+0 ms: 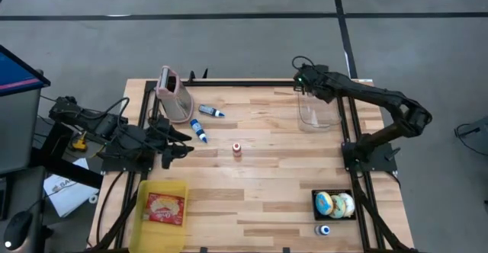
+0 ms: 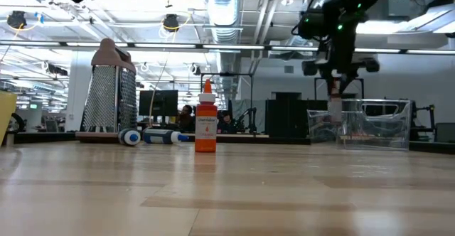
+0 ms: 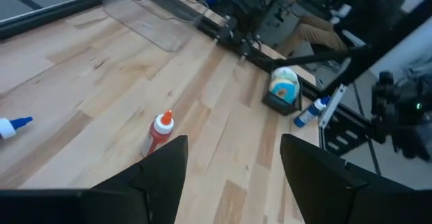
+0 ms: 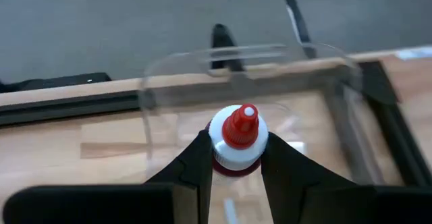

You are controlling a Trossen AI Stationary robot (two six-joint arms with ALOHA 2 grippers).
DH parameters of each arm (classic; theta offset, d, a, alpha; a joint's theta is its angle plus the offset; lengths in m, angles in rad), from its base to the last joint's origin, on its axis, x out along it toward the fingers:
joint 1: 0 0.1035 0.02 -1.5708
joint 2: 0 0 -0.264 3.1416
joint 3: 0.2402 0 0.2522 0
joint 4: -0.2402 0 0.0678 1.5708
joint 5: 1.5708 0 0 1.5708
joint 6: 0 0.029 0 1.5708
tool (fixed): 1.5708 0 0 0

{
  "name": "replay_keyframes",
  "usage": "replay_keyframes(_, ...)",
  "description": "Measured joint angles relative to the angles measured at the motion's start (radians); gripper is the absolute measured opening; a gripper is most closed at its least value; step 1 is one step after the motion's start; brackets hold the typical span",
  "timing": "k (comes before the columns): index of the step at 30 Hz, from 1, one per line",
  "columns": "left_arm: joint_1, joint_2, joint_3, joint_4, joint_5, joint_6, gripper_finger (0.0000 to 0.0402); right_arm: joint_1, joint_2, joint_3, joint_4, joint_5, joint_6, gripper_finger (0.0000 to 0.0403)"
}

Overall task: Pick & Place Food Item
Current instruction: Put the red food coloring bottle into the transparent bin

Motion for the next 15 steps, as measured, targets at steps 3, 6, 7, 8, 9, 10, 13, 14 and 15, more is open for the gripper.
replay_keyframes(3, 0.001, 0.015, 0.000, 0.000, -0.016, -0.019, 0.0233, -0.020, 0.051, 0.000, 0.070, -0.028, -0.053, 0.0090)
replay_keyframes(6, 0.001, 0.019, 0.000, 0.001, -0.023, -0.046, 0.0233, -0.036, 0.092, 0.000, 0.107, -0.043, -0.087, 0.0090)
replay_keyframes(7, 0.001, 0.019, 0.000, 0.003, -0.029, -0.061, 0.0233, -0.040, 0.105, 0.000, 0.124, -0.046, -0.100, 0.0090)
replay_keyframes(8, 0.001, 0.019, 0.000, 0.003, -0.035, -0.067, 0.0233, -0.045, 0.114, 0.000, 0.133, -0.048, -0.116, 0.0090)
replay_keyframes(9, 0.001, 0.019, 0.000, 0.004, -0.039, -0.074, 0.0233, -0.048, 0.121, 0.000, 0.144, -0.049, -0.132, 0.0090)
replay_keyframes(10, 0.001, 0.019, 0.000, 0.007, -0.044, -0.084, 0.0233, -0.052, 0.125, 0.000, 0.160, -0.052, -0.143, 0.0090)
replay_keyframes(13, 0.001, 0.020, 0.000, 0.024, -0.052, -0.092, 0.0233, -0.065, 0.132, -0.002, 0.187, -0.056, -0.166, 0.0090)
replay_keyframes(14, 0.001, 0.020, 0.000, 0.033, -0.052, -0.092, 0.0233, -0.068, 0.132, -0.008, 0.206, -0.057, -0.174, 0.0090)
replay_keyframes(15, 0.001, 0.020, 0.000, 0.041, -0.053, -0.092, 0.0233, -0.073, 0.132, -0.017, 0.223, -0.063, -0.185, 0.0090)
